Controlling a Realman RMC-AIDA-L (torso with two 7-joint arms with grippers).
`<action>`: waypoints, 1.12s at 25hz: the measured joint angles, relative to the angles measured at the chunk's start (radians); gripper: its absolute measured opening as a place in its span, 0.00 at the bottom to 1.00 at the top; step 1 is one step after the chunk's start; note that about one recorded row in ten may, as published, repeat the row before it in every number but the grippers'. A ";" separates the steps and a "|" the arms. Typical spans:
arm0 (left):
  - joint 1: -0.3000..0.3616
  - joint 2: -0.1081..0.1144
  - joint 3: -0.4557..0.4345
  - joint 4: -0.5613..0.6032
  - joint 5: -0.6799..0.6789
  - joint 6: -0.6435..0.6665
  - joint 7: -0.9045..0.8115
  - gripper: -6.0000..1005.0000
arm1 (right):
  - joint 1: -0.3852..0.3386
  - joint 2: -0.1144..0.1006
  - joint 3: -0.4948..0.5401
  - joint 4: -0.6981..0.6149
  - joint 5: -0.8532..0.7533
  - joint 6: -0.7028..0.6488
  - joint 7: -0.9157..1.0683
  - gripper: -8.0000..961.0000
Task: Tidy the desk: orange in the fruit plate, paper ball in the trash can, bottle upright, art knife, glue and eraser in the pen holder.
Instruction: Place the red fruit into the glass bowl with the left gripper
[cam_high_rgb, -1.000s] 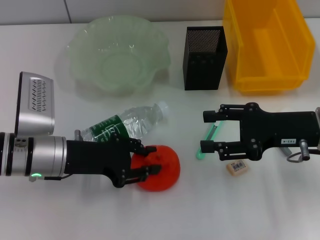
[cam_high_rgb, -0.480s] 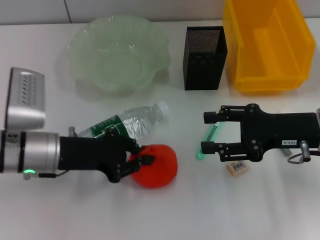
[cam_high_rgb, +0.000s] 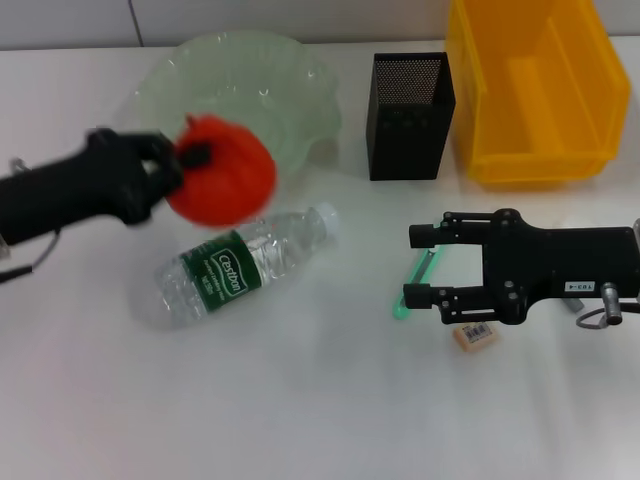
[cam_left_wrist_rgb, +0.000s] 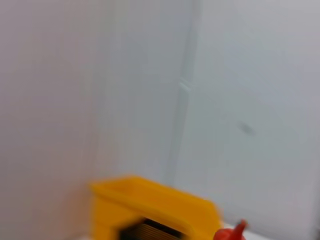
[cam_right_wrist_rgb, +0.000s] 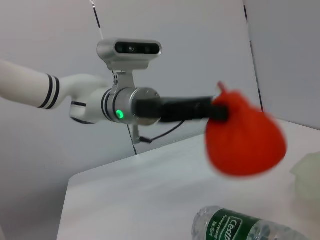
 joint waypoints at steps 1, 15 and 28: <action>0.000 0.000 0.000 0.000 0.000 0.000 0.000 0.09 | 0.000 0.000 0.000 0.000 0.000 0.000 0.000 0.77; -0.216 -0.031 -0.094 -0.226 -0.079 -0.519 0.255 0.09 | 0.000 0.005 0.004 -0.005 0.000 0.005 -0.004 0.77; -0.267 -0.035 -0.098 -0.340 -0.246 -0.681 0.412 0.12 | 0.000 0.006 0.006 -0.006 0.006 0.007 -0.001 0.77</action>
